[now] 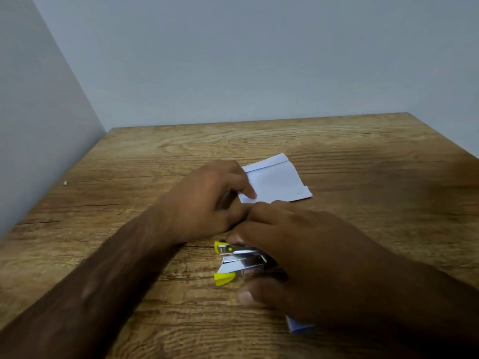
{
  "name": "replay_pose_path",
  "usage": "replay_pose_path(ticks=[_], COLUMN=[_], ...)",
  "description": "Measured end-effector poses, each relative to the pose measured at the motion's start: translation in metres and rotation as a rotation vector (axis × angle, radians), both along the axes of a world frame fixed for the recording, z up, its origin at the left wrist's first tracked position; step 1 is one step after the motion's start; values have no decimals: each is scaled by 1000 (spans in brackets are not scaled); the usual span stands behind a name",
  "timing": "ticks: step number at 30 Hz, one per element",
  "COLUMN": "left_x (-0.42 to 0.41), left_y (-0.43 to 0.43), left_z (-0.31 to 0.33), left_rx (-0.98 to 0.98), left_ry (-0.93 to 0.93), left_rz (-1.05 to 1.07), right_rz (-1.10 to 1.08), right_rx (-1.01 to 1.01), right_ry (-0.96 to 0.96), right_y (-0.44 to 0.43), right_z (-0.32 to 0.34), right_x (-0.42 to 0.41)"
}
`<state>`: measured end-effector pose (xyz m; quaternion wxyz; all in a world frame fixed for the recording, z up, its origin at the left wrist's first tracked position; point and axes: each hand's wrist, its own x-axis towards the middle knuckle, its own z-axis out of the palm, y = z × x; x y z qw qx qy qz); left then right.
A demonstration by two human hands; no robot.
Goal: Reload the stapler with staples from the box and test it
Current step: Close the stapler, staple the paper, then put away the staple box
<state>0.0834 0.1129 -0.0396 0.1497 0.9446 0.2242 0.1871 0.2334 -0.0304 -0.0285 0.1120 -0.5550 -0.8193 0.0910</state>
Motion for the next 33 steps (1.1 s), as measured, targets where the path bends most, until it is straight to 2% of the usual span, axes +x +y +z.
replay_pose_path(ticks=[4, 9, 10, 14, 16, 18, 24, 33], left_x=[1, 5, 5, 9, 10, 12, 11, 13], left_y=[-4, -7, -6, -8, -10, -11, -16, -26], left_z=[-1, -3, -4, -11, -12, -12, -12, -7], left_rx=[111, 142, 137, 198, 281, 376, 576, 737], left_ry=[9, -65, -75, -97, -134, -178, -210, -216], left_rz=[-14, 31, 31, 56, 67, 85, 89, 14], right_rz=[-57, -190, -231, -445, -495, -493, -447, -485], right_rx=[44, -140, -187, -462, -580, -674, -825, -778], right_ry=[42, 267, 337, 926, 1116, 1222, 1331, 1382], right_y=[5, 12, 13, 21, 24, 24, 27, 31], right_z=[-6, 13, 16, 16, 15, 14, 13, 5], right_x=[-1, 26, 33, 56, 61, 63, 59, 49])
